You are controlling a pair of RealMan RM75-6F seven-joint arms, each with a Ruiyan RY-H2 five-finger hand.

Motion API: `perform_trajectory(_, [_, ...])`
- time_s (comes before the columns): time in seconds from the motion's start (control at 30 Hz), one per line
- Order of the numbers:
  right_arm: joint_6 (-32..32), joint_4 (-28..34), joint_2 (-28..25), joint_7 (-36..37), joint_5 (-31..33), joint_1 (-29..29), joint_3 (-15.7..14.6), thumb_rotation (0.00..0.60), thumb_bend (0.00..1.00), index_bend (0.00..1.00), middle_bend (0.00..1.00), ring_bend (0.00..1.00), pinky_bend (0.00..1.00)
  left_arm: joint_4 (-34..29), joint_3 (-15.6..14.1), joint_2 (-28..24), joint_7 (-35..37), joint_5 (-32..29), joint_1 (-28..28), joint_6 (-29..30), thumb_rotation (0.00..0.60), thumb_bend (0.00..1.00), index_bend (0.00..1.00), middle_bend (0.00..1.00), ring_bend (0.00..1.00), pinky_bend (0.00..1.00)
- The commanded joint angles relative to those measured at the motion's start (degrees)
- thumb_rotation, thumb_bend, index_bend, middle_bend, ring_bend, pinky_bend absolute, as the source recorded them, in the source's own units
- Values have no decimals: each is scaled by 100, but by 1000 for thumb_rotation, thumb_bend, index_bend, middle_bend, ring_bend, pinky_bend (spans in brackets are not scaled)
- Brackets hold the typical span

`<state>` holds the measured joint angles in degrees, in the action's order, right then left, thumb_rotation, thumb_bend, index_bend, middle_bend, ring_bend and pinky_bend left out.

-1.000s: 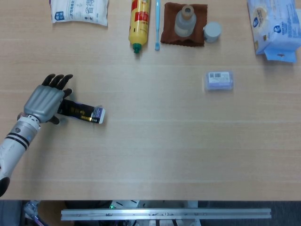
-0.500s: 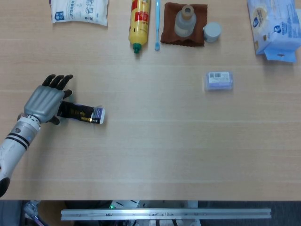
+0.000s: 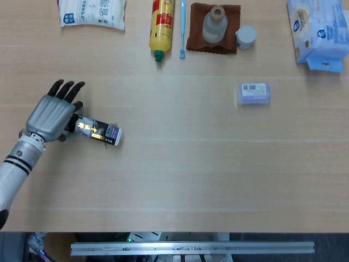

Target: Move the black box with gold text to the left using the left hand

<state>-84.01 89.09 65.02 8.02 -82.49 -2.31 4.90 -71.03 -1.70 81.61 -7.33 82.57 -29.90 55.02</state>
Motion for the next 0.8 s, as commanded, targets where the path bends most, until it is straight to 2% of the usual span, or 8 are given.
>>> perform_trajectory(0.03, [0, 3, 0, -7, -4, -3, 0, 600, 39, 208, 140, 112, 171, -266, 6, -148, -390, 86, 47, 241, 600, 204, 443, 0, 0, 21])
perform_trajectory(0.37, [-32, 27, -13, -29, -27, 5, 0, 600, 38, 208, 140, 112, 171, -742, 27, -422, -1316, 197, 131, 648, 600, 255, 443, 0, 0, 21])
perform_trajectory(0.6, [-37, 26, -16, -23, -30, 7, 1, 600, 38, 208, 140, 112, 171, -925, 56, -524, -1696, 193, 175, 787, 600, 374, 443, 0, 0, 21])
perform_trajectory(0.8, [-52, 44, -30, -29, -49, 7, 1, 600, 38, 208, 140, 112, 171, -1019, 89, -604, -1916, 182, 176, 834, 600, 420, 443, 0, 0, 21])
